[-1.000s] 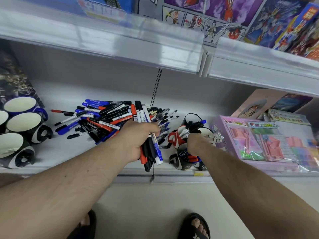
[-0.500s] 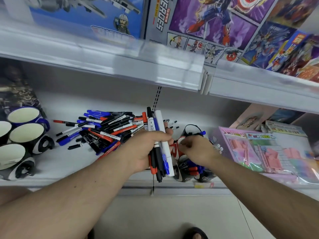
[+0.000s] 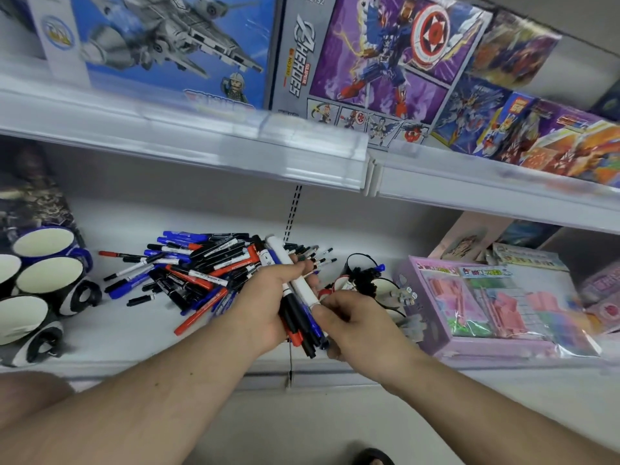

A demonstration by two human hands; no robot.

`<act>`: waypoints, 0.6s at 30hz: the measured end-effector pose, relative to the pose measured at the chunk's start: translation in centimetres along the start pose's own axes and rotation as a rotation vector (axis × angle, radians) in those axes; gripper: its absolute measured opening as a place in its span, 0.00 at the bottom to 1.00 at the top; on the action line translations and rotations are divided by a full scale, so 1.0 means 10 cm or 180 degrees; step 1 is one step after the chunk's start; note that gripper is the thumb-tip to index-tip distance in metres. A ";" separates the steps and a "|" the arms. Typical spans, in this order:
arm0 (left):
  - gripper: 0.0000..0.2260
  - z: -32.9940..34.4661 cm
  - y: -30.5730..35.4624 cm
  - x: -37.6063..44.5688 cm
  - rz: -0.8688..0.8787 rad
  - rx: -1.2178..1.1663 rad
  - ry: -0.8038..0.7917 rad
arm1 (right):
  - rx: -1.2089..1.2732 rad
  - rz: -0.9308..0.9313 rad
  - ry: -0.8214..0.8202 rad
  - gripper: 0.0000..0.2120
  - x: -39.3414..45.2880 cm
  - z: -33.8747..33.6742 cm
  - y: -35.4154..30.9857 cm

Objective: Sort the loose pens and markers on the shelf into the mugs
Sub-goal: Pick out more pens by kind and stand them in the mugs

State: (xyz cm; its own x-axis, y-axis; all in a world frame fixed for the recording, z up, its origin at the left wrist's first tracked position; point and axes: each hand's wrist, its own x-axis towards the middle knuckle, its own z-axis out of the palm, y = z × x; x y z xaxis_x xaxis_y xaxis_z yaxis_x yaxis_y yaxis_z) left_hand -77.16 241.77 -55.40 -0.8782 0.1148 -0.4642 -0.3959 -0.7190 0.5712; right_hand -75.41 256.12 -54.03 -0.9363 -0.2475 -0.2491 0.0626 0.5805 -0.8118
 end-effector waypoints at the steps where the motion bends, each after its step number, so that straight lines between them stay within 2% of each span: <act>1: 0.06 0.00 -0.01 -0.01 0.0037 0.0048 0.0016 | -0.0161 -0.0066 -0.0021 0.11 -0.01 -0.01 0.01; 4: 0.05 -0.01 -0.03 -0.06 0.0254 0.0313 0.0009 | -0.0781 -0.0264 -0.0044 0.11 -0.04 -0.05 0.06; 6: 0.09 -0.02 -0.04 -0.07 0.0329 0.0556 0.0017 | -0.0811 -0.0248 -0.0125 0.11 -0.05 -0.06 0.09; 9: 0.06 0.00 -0.03 -0.08 0.0442 0.0962 0.0051 | -0.0724 -0.0220 -0.0127 0.09 -0.04 -0.10 0.15; 12: 0.02 -0.03 -0.02 -0.03 0.0544 0.1307 0.0237 | -0.0658 -0.0223 0.0205 0.08 -0.06 -0.22 0.19; 15: 0.02 -0.08 -0.02 0.06 0.0467 0.1226 0.0357 | 0.0021 0.0108 0.0624 0.10 -0.05 -0.40 0.20; 18: 0.04 -0.05 -0.07 0.13 0.0397 0.1182 0.0319 | 0.0939 0.0350 0.0688 0.10 -0.06 -0.50 0.21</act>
State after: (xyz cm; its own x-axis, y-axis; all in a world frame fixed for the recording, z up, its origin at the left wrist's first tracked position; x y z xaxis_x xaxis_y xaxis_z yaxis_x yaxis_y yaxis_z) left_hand -77.89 242.08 -56.67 -0.9025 -0.0383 -0.4289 -0.3739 -0.4246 0.8246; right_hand -76.43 261.39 -52.91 -0.9678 -0.0086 -0.2517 0.2341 0.3384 -0.9114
